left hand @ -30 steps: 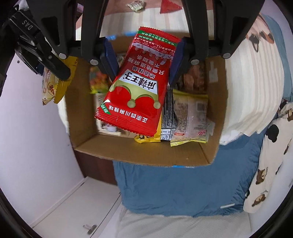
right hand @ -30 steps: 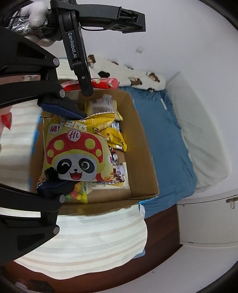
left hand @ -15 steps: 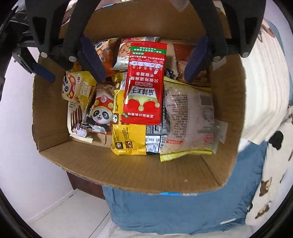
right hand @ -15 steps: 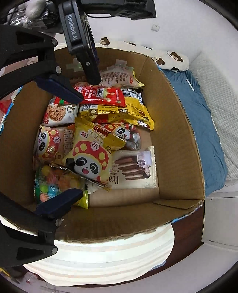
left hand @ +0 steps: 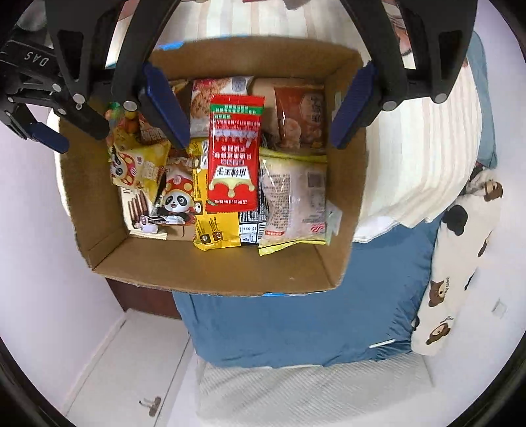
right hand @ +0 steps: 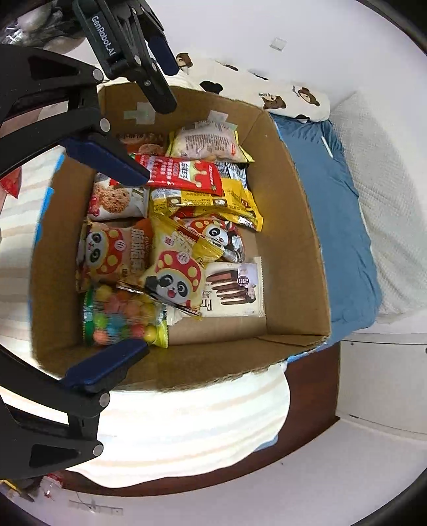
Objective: Organize snacks
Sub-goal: 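Lower both tools toward the last two snacks on the bed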
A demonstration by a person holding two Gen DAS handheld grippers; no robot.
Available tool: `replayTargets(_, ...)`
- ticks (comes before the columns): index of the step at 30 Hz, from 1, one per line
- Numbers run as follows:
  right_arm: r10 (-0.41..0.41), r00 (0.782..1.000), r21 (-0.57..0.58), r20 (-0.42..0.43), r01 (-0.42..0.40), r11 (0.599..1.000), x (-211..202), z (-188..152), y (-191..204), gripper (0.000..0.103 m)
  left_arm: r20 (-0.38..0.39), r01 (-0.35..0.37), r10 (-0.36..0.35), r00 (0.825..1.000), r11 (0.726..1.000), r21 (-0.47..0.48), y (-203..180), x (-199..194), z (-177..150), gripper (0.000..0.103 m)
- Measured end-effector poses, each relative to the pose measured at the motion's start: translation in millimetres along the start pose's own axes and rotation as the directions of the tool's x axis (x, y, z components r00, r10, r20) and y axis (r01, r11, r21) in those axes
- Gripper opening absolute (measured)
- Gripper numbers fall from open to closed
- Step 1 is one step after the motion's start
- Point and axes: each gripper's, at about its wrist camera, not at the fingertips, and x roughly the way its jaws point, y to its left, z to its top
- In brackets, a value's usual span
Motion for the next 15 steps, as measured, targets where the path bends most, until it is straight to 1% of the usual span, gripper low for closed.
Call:
replayTargets(8,0.010,0.998,-0.016,0.067,-0.009,1.000,-36,-36,9,0.096,0.086,-0.029,0.031,0.996,0.999,-0.025,4,-39,-36,0.087)
replayTargets(11,0.021,0.995,-0.021,0.094,-0.019,1.000,-49,-49,12,0.096,0.126,-0.036,0.040,0.991,0.999,-0.032,5,-57,-54,0.087)
replayTargets(15,0.007,0.989,-0.037,0.150,-0.001,0.999,-74,-73,15,0.096,0.184,-0.057,0.061,0.981,0.998,-0.028,2,-83,-82,0.087)
